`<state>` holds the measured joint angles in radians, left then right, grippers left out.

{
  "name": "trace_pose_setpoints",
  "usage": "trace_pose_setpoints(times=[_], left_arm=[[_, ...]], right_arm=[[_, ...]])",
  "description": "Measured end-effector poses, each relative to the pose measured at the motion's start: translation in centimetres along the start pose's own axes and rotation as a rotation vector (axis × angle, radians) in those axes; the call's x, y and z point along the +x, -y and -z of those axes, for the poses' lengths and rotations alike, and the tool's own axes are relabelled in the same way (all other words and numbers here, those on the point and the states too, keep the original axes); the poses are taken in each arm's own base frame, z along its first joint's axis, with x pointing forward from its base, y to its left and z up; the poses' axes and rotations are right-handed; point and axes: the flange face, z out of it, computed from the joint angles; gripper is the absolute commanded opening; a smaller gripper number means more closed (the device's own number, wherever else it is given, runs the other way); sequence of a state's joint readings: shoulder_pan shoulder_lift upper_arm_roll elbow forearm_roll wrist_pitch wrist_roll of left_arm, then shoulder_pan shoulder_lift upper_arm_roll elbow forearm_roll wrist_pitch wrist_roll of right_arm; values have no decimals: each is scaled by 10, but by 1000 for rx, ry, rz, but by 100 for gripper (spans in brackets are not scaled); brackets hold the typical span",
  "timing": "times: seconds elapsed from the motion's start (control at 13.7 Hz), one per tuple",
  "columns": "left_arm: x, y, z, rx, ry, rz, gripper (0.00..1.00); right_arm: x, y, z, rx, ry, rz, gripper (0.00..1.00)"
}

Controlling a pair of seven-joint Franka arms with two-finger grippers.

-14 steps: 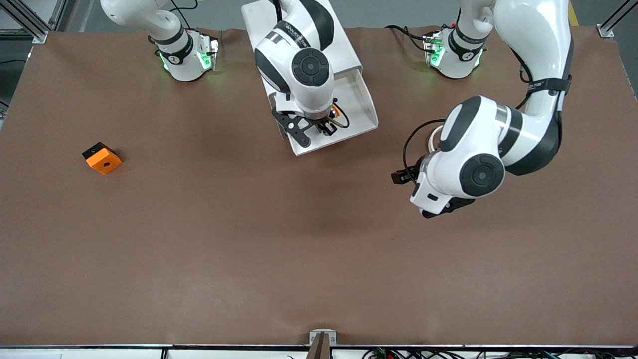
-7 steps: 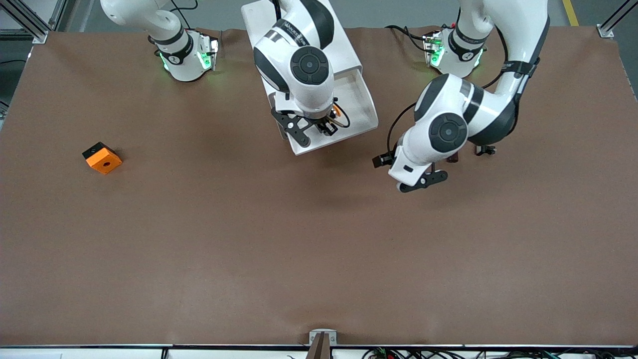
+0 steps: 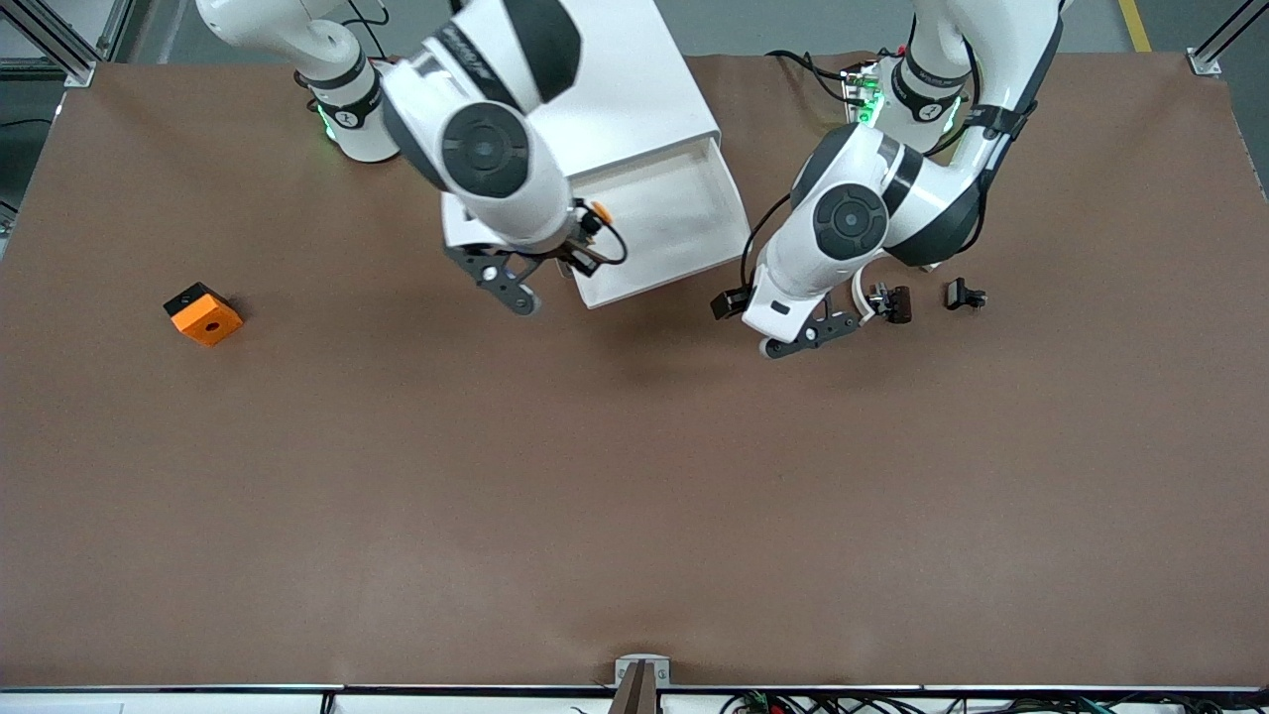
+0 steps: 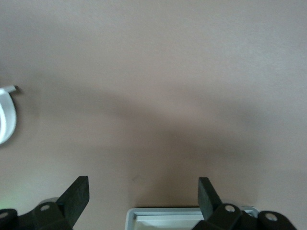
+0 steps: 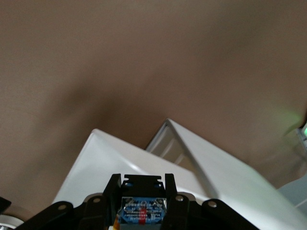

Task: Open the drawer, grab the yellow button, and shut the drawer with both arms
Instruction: 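Push the drawer shut with the left gripper while the right gripper withdraws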

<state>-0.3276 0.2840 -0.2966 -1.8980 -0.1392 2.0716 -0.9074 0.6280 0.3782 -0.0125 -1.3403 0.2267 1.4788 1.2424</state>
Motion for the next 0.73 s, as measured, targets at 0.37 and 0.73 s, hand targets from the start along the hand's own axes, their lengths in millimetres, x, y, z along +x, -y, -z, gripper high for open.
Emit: trace_pose_setpoints(times=[0.37, 0.73], left_arm=[[-46, -23, -14, 8, 20, -7, 100], [-95, -38, -30, 33, 44, -37, 100]], right_arm=[[93, -87, 54, -27, 35, 281, 17], [184, -150, 48, -117, -17, 442, 17]])
